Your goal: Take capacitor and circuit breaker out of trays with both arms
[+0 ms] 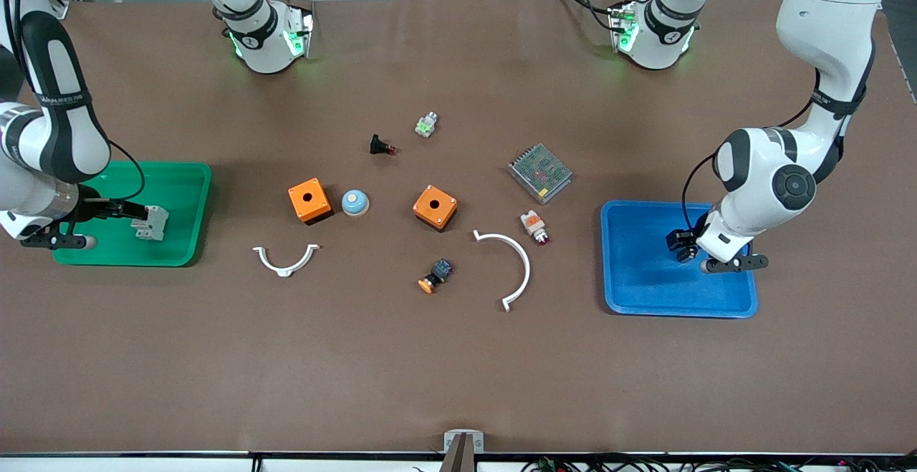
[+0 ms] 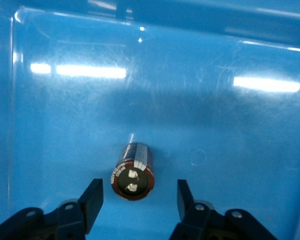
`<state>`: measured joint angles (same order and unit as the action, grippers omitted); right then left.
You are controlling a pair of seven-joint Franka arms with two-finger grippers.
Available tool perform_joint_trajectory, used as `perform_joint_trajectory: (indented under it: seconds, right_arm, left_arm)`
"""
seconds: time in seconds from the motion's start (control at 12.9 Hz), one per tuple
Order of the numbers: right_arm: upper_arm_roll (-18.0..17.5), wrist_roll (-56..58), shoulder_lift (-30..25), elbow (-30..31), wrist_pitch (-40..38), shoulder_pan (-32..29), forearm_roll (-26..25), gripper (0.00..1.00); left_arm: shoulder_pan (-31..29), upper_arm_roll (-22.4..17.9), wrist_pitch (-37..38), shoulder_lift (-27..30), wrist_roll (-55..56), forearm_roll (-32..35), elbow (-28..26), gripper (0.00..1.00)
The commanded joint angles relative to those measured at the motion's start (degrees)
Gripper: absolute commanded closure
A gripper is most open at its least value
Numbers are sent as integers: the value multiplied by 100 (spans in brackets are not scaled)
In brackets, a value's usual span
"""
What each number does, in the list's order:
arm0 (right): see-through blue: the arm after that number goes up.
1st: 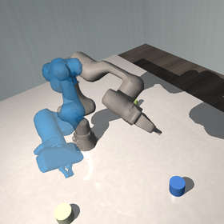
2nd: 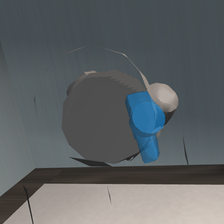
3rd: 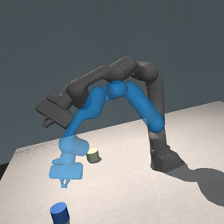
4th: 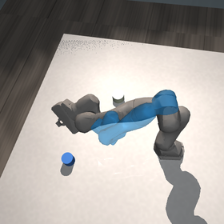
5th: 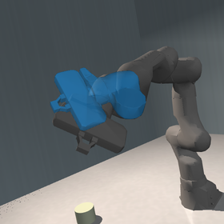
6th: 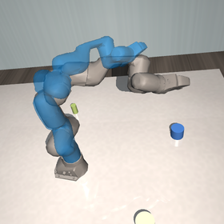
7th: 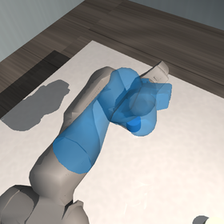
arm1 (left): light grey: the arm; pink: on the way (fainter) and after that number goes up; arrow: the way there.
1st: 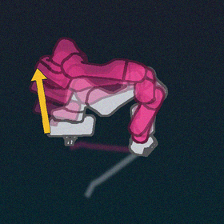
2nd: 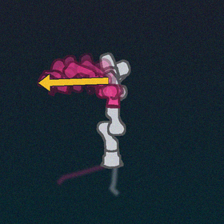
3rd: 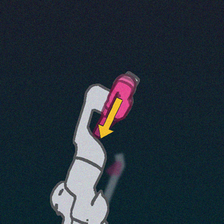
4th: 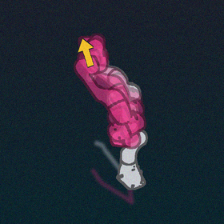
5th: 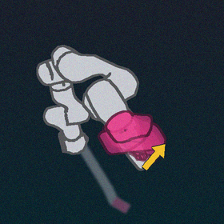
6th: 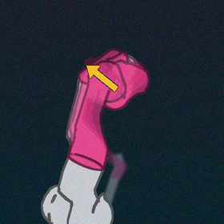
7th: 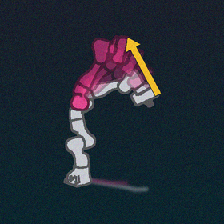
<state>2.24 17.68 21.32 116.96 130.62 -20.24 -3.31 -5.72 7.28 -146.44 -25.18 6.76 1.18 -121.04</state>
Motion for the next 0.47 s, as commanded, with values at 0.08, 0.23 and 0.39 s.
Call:
perform_joint_trajectory:
  seconds: [0.08,0.23,0.39]
  right_arm:
    - [-83,78,153,195,403,-86,-55,16]
    - [-92,209,197,195,403,-94,-55,40]
    - [-92,219,197,195,394,-77,-55,61]
  left_arm:
    - [1,-60,-16,-285,-35,128,335,40]
    - [-8,-60,-8,-295,-43,136,336,47]
    - [-8,-60,36,-277,-43,136,318,78]
